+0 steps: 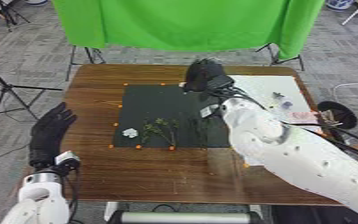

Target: Arrange flowers

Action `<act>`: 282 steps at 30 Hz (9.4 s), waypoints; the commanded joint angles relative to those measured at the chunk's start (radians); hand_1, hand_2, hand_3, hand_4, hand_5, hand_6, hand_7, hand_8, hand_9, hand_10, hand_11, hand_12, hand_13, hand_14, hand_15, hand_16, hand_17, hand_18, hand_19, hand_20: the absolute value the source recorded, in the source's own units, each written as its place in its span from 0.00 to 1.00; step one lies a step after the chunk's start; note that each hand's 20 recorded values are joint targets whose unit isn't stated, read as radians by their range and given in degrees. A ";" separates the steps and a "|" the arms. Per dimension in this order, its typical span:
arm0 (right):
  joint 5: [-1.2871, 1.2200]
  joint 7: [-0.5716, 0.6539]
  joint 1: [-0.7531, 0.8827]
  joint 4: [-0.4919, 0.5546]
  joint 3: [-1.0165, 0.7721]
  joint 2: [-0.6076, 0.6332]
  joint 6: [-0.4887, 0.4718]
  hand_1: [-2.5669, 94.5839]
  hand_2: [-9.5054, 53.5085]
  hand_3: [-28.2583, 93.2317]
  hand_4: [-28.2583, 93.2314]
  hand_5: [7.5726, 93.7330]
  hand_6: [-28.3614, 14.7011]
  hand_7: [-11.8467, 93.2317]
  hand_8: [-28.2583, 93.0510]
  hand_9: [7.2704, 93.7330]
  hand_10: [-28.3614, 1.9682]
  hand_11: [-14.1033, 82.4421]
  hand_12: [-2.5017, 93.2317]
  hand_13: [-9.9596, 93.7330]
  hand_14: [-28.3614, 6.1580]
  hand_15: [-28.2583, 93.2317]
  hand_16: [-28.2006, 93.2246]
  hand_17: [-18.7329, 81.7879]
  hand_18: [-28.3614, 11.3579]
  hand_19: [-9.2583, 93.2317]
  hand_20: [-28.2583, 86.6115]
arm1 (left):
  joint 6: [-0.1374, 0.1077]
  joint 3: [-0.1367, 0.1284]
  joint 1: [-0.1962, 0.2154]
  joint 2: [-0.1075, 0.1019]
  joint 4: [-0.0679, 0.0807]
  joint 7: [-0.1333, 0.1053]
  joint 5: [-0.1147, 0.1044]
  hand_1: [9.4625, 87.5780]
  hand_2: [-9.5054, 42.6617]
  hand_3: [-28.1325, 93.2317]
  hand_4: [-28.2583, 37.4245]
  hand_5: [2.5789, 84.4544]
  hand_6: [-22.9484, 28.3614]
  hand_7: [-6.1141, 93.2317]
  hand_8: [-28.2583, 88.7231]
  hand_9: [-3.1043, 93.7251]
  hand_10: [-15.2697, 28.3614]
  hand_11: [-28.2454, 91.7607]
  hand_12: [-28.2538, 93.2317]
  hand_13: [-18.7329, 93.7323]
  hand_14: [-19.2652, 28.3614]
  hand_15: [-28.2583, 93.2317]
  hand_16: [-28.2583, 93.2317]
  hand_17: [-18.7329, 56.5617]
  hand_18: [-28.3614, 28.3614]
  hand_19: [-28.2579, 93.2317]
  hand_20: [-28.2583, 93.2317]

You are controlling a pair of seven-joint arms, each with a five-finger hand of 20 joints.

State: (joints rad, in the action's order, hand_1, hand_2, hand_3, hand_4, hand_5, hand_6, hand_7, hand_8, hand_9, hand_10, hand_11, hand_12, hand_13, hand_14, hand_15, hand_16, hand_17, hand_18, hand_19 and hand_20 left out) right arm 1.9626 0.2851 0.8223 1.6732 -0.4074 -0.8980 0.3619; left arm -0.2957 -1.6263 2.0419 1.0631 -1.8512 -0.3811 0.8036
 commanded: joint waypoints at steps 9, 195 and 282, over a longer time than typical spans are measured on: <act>0.015 0.010 -0.185 -0.222 0.174 -0.367 -0.185 0.63 0.00 0.76 0.06 0.84 0.70 0.36 0.25 0.92 0.58 0.20 0.35 0.99 0.78 0.76 0.47 0.85 0.38 1.00 0.76 | 0.007 0.013 -0.013 -0.010 -0.010 -0.007 0.002 0.35 0.00 0.75 0.01 0.64 0.44 0.32 0.14 0.48 0.59 0.39 0.31 0.50 0.69 0.40 0.22 0.40 0.65 0.26 0.40; 0.023 -0.078 -0.190 -0.091 0.305 -0.069 -0.218 0.57 0.10 0.74 0.04 0.82 0.74 0.30 0.25 0.85 0.64 0.28 0.21 0.98 0.77 0.77 0.45 0.84 0.37 1.00 0.76 | 0.082 0.019 -0.018 0.026 0.007 0.045 -0.029 0.29 0.00 0.77 0.00 0.52 0.42 0.23 0.16 0.45 0.59 0.37 0.32 0.49 0.69 0.38 0.23 0.38 0.67 0.25 0.39; -0.007 -0.048 -0.207 -0.122 0.295 -0.087 -0.253 0.52 0.06 0.75 0.08 0.75 0.71 0.31 0.24 0.79 0.60 0.29 0.18 0.97 0.76 0.77 0.45 0.84 0.37 1.00 0.77 | 0.079 0.053 -0.033 0.020 0.003 0.056 -0.022 0.29 0.00 0.77 0.00 0.52 0.42 0.23 0.16 0.43 0.58 0.37 0.32 0.46 0.70 0.38 0.24 0.37 0.67 0.25 0.39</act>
State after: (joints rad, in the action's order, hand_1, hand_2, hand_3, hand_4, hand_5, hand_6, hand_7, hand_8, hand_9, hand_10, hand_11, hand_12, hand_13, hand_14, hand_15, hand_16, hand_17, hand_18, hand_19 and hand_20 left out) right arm 1.9588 0.2303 0.6332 1.5332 -0.0973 -0.9971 0.1395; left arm -0.2149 -1.5754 2.0044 1.0815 -1.8443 -0.3288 0.7770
